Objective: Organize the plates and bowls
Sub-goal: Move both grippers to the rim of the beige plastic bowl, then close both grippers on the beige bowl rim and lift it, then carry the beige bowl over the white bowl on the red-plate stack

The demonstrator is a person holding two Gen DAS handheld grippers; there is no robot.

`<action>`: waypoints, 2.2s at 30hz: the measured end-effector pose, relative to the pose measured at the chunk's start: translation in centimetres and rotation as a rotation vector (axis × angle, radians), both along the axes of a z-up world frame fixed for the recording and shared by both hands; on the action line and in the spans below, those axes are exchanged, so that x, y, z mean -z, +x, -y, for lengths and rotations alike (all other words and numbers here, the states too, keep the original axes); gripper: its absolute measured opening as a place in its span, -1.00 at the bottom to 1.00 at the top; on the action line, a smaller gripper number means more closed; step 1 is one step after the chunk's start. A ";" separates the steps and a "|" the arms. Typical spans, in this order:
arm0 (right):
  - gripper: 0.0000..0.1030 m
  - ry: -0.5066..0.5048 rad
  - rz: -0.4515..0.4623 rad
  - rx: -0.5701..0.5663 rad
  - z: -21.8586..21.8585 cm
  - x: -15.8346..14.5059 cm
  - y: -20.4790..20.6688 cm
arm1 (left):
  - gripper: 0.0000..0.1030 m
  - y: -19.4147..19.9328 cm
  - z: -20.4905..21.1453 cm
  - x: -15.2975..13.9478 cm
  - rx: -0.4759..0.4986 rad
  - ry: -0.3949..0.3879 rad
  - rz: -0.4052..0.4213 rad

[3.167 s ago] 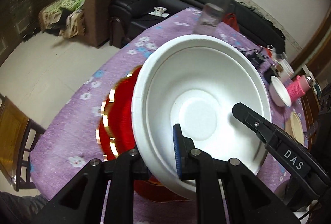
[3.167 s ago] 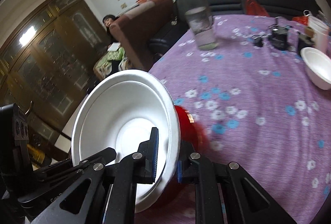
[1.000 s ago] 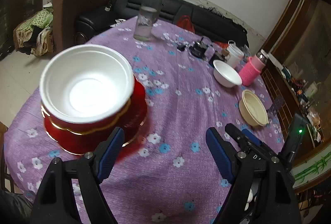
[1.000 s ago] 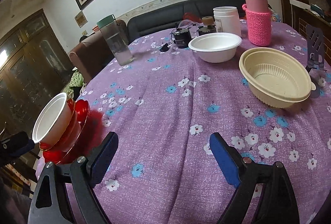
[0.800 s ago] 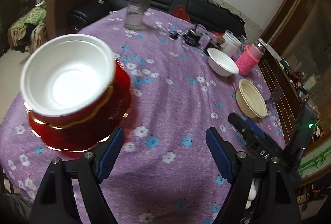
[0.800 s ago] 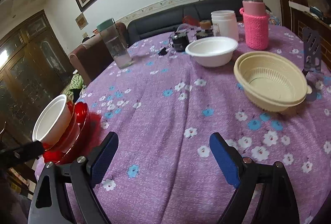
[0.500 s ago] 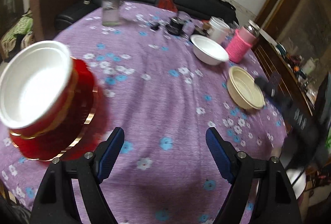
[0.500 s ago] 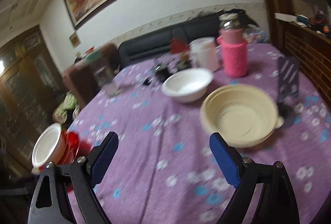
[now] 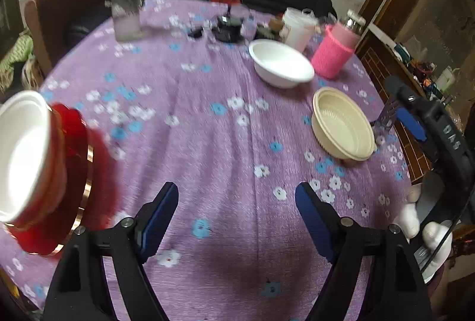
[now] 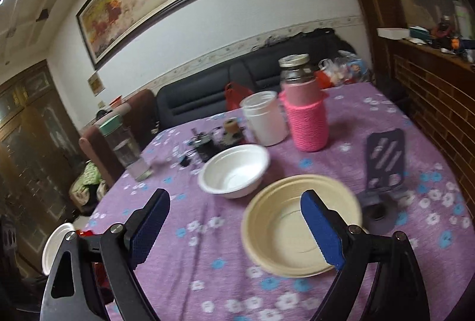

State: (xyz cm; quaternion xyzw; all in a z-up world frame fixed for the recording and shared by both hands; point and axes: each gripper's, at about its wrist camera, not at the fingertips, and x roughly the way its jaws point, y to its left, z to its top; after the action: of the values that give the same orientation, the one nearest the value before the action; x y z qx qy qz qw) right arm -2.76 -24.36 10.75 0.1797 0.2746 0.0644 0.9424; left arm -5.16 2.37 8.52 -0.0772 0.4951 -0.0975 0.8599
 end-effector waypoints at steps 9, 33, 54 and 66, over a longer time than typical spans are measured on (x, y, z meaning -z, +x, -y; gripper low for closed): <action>0.78 0.067 -0.078 0.197 7.6 3.0 -0.1 | 0.56 3.3 1.2 2.3 -0.006 -0.084 -0.054; -0.64 0.211 -0.346 -0.076 4.2 10.9 5.0 | 0.55 10.4 5.7 6.9 0.024 -0.136 -0.087; -0.62 0.160 -0.324 -0.172 0.0 10.5 4.6 | -0.79 8.4 4.1 5.3 0.028 -0.015 -0.003; -0.60 0.151 -0.228 -0.304 -8.6 6.1 1.8 | -0.79 2.4 -5.2 0.0 -0.101 -0.035 0.076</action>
State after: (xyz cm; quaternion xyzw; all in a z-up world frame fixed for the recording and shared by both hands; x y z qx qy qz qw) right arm -0.93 -15.75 4.67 0.2126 0.3979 0.2054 0.8685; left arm -2.76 7.62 8.56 -0.1135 0.4557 -0.0655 0.8804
